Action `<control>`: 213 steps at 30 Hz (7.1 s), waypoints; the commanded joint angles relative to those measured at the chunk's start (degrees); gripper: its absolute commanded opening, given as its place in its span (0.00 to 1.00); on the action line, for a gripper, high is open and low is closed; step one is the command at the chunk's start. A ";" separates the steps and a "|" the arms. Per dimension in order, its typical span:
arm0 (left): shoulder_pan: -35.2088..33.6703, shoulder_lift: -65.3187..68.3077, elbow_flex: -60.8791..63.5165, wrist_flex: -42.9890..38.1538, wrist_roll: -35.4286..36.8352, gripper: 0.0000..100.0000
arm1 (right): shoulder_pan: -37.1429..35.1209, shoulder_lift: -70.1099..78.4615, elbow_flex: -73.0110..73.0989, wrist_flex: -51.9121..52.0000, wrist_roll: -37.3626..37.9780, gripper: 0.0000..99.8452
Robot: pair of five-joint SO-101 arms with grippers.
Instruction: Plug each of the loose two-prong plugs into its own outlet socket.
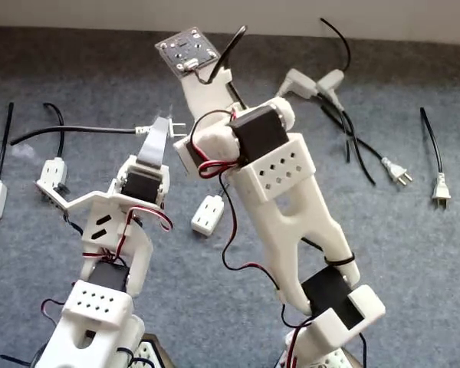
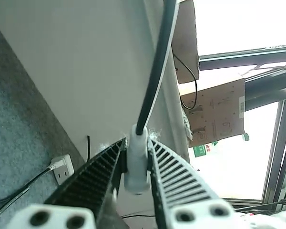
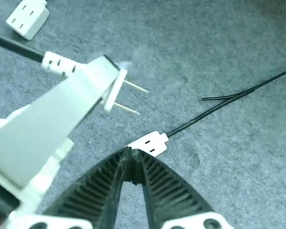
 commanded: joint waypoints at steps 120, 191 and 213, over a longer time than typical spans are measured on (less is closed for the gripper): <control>4.62 81.80 -123.56 119.56 -12.66 0.01 | 32.22 4.09 47.69 -31.69 -12.75 0.01; 11.56 63.78 -67.12 94.42 -0.26 0.01 | 30.29 4.53 53.49 -42.59 -12.57 0.01; 16.40 63.78 -54.90 77.10 0.35 0.01 | 30.37 4.53 53.49 -42.59 -12.57 0.01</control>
